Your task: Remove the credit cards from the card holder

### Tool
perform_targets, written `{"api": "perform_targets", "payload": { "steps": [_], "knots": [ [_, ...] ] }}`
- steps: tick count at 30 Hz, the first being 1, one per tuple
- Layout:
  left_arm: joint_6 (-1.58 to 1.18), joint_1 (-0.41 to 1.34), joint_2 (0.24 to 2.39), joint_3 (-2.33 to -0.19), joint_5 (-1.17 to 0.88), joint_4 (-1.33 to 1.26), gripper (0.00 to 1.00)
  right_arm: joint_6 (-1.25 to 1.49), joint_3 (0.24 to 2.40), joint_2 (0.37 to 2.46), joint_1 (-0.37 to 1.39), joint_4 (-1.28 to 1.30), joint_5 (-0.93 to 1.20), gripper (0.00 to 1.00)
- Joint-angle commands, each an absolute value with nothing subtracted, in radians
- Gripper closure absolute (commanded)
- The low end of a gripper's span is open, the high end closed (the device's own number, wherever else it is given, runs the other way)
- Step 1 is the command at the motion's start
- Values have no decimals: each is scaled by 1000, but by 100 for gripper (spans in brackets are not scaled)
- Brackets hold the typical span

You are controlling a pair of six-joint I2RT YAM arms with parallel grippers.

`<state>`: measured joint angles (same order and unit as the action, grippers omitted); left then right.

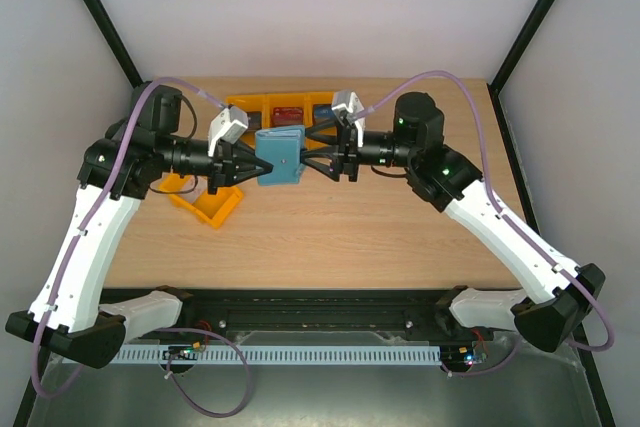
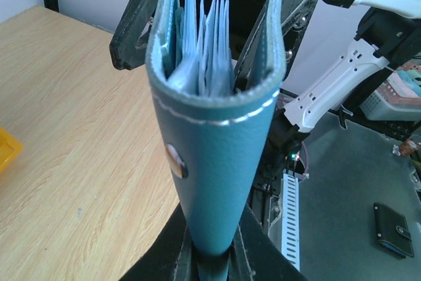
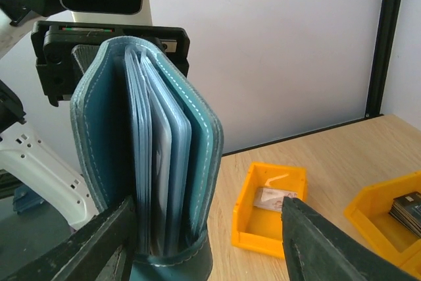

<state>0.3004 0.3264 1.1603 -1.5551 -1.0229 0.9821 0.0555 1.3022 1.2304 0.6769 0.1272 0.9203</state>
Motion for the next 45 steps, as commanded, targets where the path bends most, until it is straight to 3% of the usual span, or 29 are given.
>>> {"api": "perform_targets", "payload": {
  "steps": [1, 11, 12, 17, 18, 19, 22, 24, 27, 33, 45],
  "knots": [
    [333, 327, 1149, -1560, -1074, 999, 98, 32, 1337, 1233, 702, 128, 921, 41],
    [377, 328, 1144, -1558, -1087, 1022, 98, 30, 1371, 1289, 734, 136, 952, 35],
    [379, 328, 1143, -1558, -1085, 1022, 98, 29, 1369, 1290, 737, 136, 969, 41],
    [384, 316, 1138, -1561, -1117, 1021, 98, 80, 1327, 1253, 737, 66, 1051, 96],
    [370, 313, 1137, -1561, -1110, 1010, 97, 99, 1315, 1244, 737, 48, 1039, 98],
    [334, 309, 1134, -1553, -1091, 982, 81, 129, 1305, 1236, 738, 25, 1013, 98],
    [176, 294, 1122, -1519, -905, 856, 17, 238, 1299, 1239, 738, 20, 847, 98],
    [136, 285, 1123, -1506, -777, 814, 2, 333, 1314, 1259, 743, 59, 621, 98],
    [149, 285, 1126, -1505, -679, 802, 1, 470, 1362, 1309, 784, 161, 215, 98],
    [126, 296, 1130, -1487, -583, 771, 1, 532, 1453, 1395, 973, 223, -160, 98],
    [186, 341, 1156, -1426, -242, 709, 1, 517, 1561, 1492, 1053, 224, -75, 98]
  ]
}}
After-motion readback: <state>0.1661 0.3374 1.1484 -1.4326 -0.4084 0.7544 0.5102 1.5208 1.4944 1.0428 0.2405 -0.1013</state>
